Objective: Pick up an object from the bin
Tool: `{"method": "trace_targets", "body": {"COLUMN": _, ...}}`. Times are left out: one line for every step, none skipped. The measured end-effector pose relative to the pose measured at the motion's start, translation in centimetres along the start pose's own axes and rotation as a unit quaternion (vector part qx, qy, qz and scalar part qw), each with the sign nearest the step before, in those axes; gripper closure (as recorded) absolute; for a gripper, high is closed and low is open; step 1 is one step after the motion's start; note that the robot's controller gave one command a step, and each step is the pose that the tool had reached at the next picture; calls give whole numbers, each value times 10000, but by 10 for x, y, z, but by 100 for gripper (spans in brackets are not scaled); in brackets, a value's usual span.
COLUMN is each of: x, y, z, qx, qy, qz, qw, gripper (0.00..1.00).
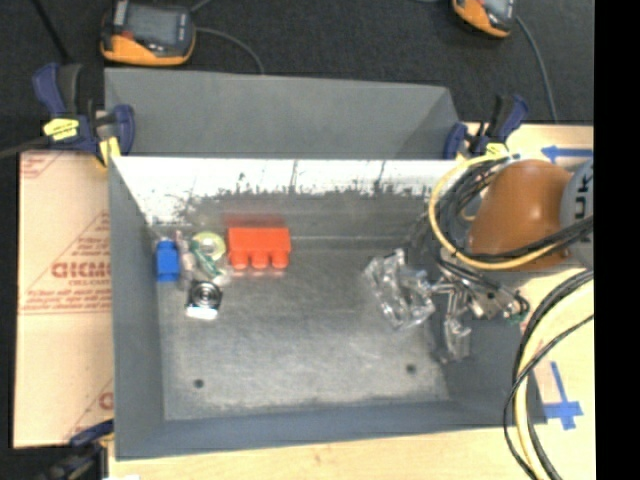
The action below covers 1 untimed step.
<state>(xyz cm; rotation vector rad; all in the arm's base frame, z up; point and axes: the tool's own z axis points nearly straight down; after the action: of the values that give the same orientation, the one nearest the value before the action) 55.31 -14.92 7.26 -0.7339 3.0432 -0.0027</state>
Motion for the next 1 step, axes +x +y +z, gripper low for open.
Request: {"method": "trace_targets", "body": {"x": 32, "y": 19, "z": -30, "qx": -40, "qy": -20, "qz": -2548, "qw": 9670, "gripper": 0}}
